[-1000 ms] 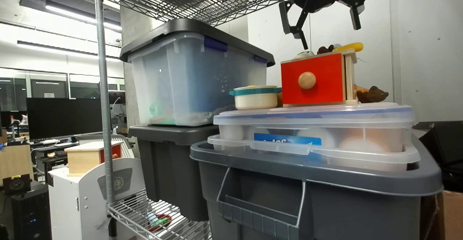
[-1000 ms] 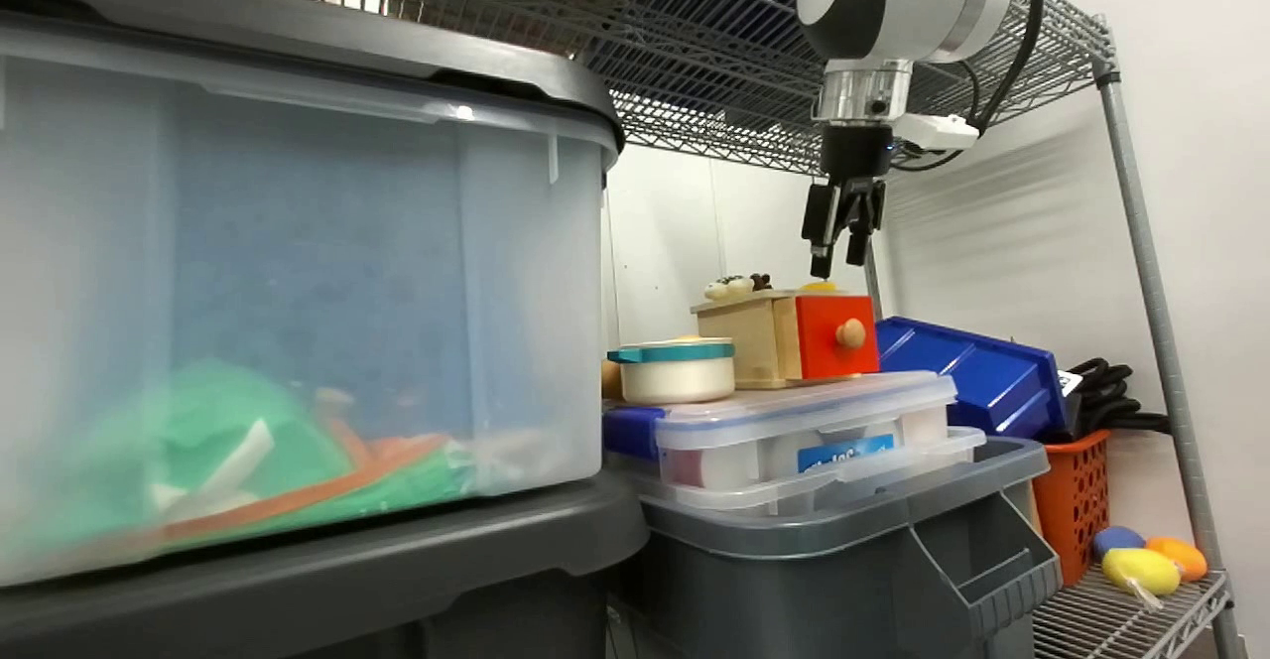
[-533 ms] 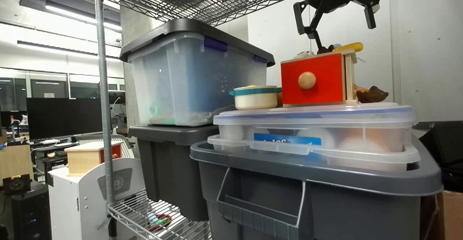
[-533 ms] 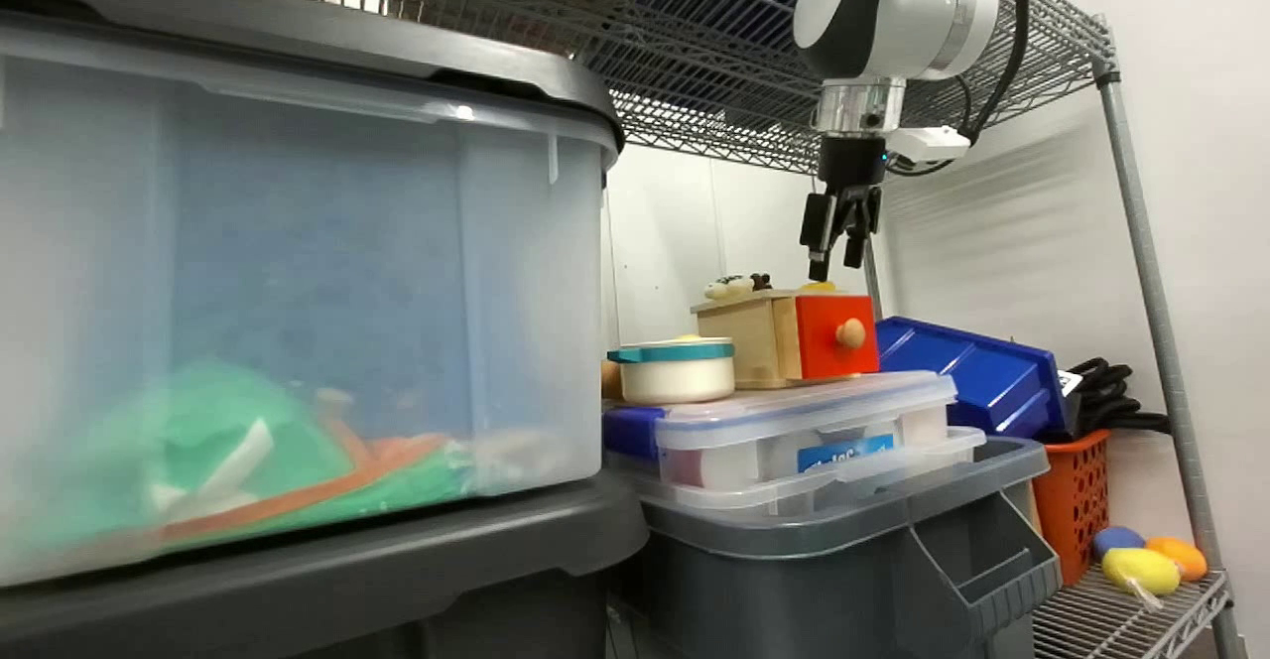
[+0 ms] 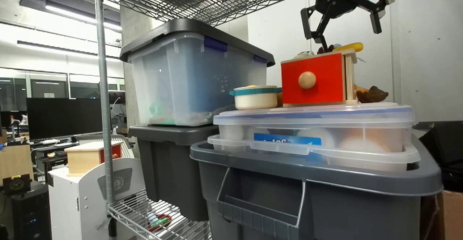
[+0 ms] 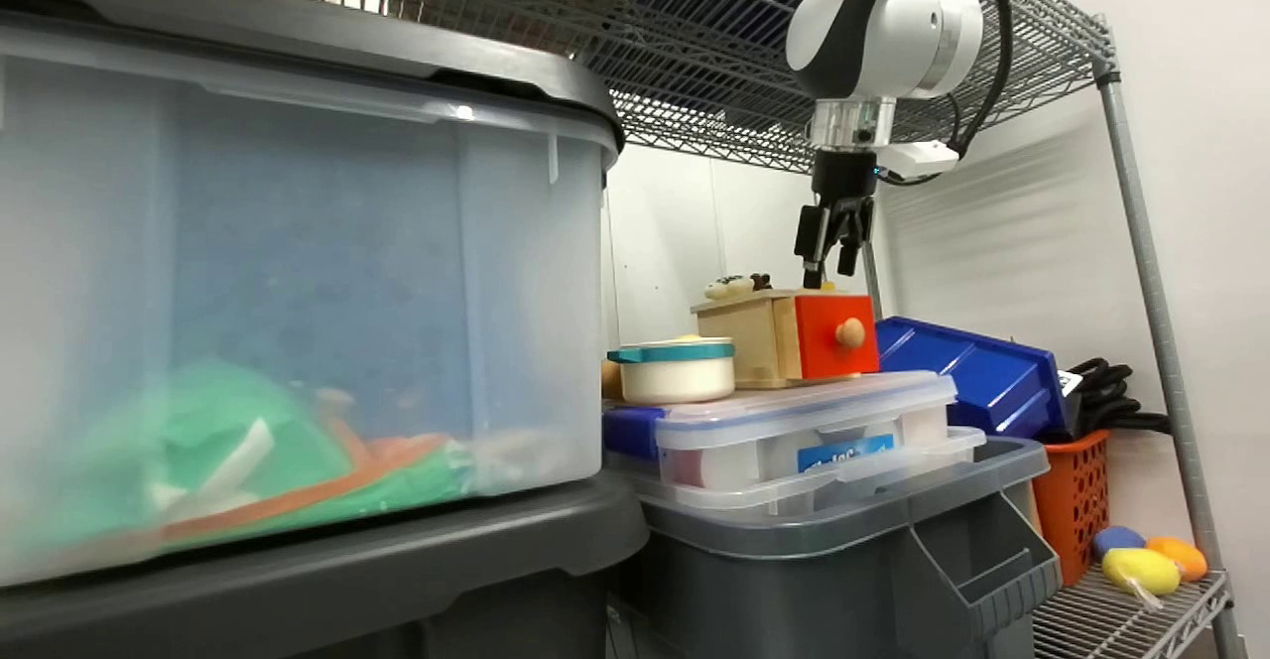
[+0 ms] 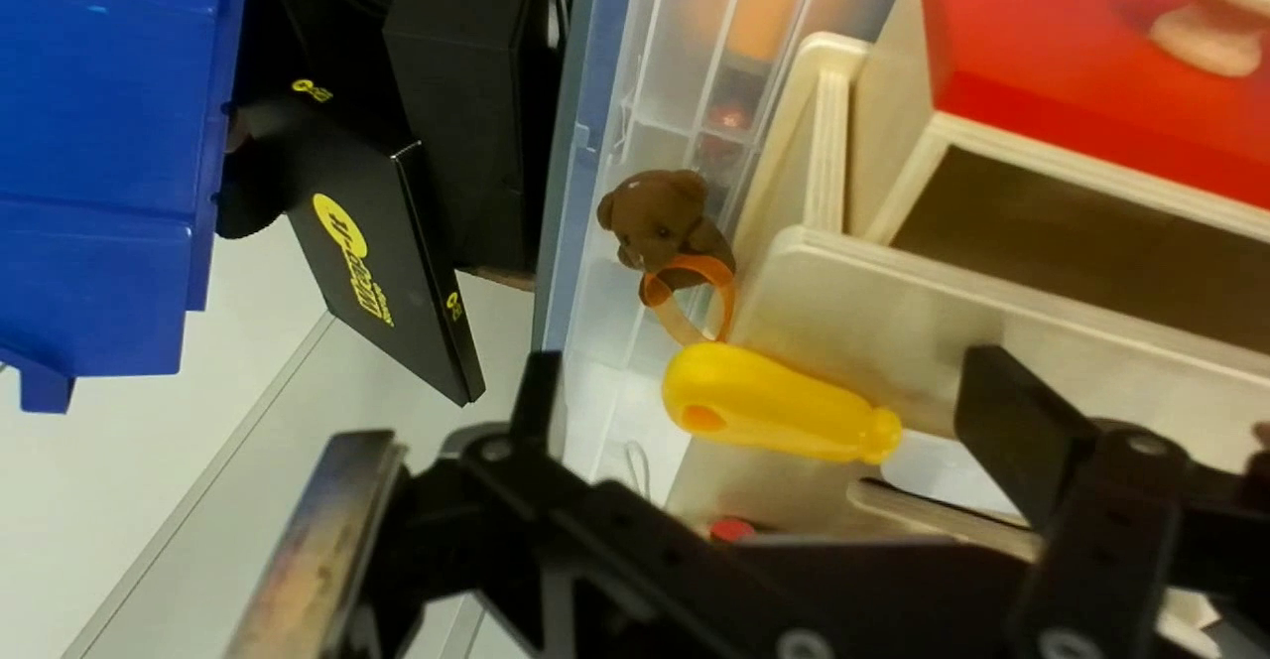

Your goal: Open the red drawer, pick up the knife from the top of the drawer and put it in the red drawer

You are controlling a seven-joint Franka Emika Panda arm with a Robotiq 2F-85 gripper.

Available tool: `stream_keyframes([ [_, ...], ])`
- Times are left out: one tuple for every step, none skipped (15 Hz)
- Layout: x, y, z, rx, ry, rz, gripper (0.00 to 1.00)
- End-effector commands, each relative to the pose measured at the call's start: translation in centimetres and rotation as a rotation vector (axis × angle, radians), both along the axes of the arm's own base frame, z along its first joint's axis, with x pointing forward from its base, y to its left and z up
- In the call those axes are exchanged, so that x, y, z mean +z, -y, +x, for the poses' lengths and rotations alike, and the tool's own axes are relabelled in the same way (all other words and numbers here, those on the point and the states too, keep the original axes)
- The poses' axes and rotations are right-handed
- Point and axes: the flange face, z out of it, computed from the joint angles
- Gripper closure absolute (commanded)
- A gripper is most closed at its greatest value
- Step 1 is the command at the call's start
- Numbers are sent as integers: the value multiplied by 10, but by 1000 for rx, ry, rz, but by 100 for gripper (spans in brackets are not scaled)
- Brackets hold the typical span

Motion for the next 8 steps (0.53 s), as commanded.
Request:
stream_keyframes([
  [3, 4, 11, 22, 0, 7, 0],
  [3, 4, 13, 24, 2, 7, 0],
  [2, 5, 14, 25, 2, 6, 0],
  [1, 5, 16, 28, 0, 9, 0],
  [-1, 5, 20, 33, -2, 14, 0],
  [-4, 4, 22, 35, -5, 18, 0],
  [-6, 4, 24, 39, -8, 20, 0],
  [-7, 3, 26, 42, -11, 21, 0],
])
